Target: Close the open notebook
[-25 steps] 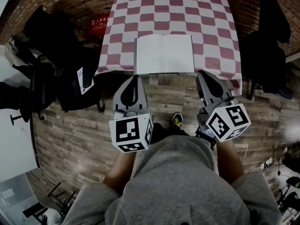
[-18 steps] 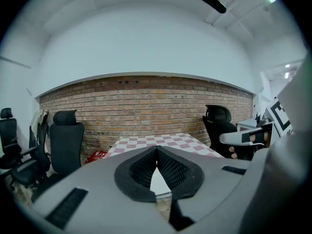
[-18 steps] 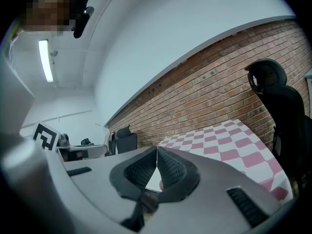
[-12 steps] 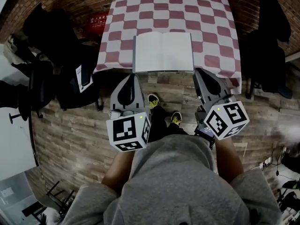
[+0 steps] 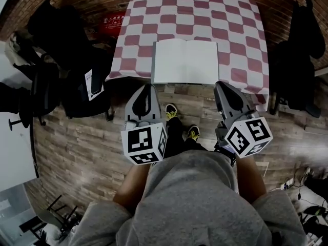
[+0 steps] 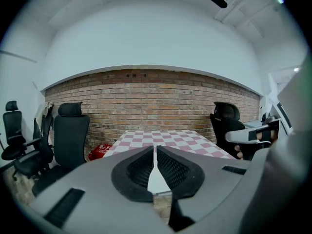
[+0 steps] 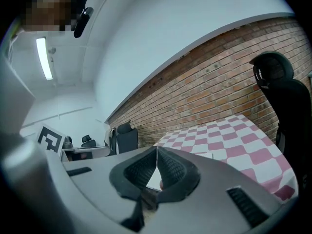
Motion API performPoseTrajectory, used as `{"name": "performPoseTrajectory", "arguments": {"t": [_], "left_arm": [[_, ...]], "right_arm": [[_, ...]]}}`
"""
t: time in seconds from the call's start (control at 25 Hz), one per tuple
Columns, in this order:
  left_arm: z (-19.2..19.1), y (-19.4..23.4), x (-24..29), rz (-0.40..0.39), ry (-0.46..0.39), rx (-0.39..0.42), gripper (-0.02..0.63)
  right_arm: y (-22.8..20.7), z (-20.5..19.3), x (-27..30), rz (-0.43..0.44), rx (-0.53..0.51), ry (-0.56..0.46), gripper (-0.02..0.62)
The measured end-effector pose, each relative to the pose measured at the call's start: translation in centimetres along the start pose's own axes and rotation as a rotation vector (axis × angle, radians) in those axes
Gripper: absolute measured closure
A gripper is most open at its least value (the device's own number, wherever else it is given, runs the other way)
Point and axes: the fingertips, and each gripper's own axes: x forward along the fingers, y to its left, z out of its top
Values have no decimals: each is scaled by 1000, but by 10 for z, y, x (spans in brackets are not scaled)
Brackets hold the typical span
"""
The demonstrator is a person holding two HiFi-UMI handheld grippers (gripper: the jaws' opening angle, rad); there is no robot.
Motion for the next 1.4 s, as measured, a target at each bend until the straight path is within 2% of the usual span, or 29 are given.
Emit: {"name": "performPoseTrajectory", "arguments": {"t": [0.64,0.8,1.04,1.2,1.4], "left_arm": [[-39,29,32,-16,74,-83,594],[-50,33,39,-29,96,-114,543],[-74,43,55,-33,142,-159,531],[-92,52,62,-22,177,-192,508],[-111,53,77,-51,215,-225,465]], "right_arm": [[-14,-22,29,-66,4,74,569],[-13,-31,38,-64,0,104,569],[-12,-52,54,-45,16,147,569],[-8,-63,66,-29,29,170,569],[-10,-72,77,-34,44,190,569]]}}
